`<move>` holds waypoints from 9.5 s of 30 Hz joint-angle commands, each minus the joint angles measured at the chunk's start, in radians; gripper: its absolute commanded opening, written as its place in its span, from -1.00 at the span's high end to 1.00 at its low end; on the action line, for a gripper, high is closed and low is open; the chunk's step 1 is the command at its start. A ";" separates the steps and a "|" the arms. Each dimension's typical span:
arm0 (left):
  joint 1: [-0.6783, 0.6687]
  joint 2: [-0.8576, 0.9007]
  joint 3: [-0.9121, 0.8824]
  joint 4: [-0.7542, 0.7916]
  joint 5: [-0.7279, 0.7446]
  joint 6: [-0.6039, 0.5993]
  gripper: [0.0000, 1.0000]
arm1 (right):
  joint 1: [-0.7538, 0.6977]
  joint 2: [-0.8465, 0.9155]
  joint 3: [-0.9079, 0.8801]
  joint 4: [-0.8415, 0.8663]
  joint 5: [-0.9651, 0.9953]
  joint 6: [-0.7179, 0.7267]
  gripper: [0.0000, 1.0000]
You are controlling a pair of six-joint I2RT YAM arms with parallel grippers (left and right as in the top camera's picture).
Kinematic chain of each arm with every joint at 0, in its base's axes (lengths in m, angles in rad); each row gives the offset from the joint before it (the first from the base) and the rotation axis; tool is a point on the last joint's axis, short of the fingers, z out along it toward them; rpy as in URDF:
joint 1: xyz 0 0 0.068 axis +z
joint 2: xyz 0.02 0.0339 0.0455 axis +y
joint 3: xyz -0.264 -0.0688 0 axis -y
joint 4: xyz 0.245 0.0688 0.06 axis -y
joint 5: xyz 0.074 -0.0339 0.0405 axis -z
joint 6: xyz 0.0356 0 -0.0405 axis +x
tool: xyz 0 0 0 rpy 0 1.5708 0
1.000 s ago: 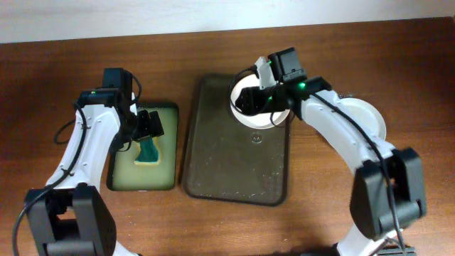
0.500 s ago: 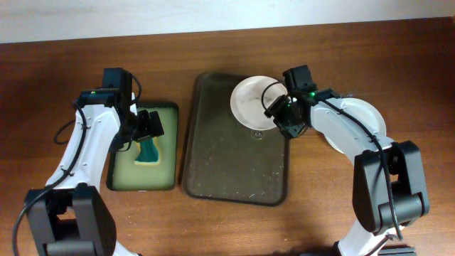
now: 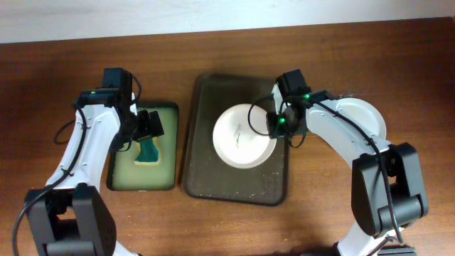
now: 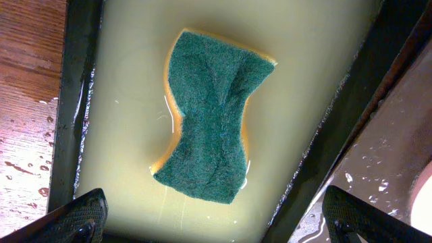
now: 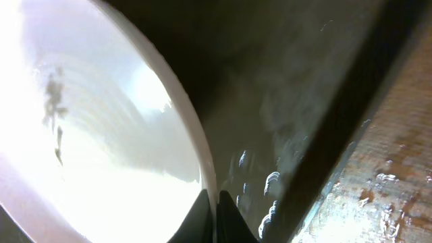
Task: Clean dirty plates on tray and stack at the side
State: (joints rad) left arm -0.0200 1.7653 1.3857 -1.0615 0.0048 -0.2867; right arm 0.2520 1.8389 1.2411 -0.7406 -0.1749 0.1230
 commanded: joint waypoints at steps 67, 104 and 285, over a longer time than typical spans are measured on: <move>-0.636 0.413 0.220 0.167 -0.480 -0.158 1.00 | -0.056 0.032 -0.145 0.135 -0.054 0.096 0.91; -0.114 -0.080 -0.048 -0.005 -0.117 -0.007 1.00 | -0.035 -0.109 -0.075 0.032 0.040 0.095 0.91; 0.010 -1.760 -1.377 0.993 -0.110 0.079 -0.99 | -0.108 -1.832 -1.236 0.681 -0.015 -0.211 -0.96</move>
State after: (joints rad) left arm -0.0143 0.0128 0.0128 -0.0700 -0.0982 -0.2268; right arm 0.1383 0.0147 0.0116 -0.0555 -0.1989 -0.1005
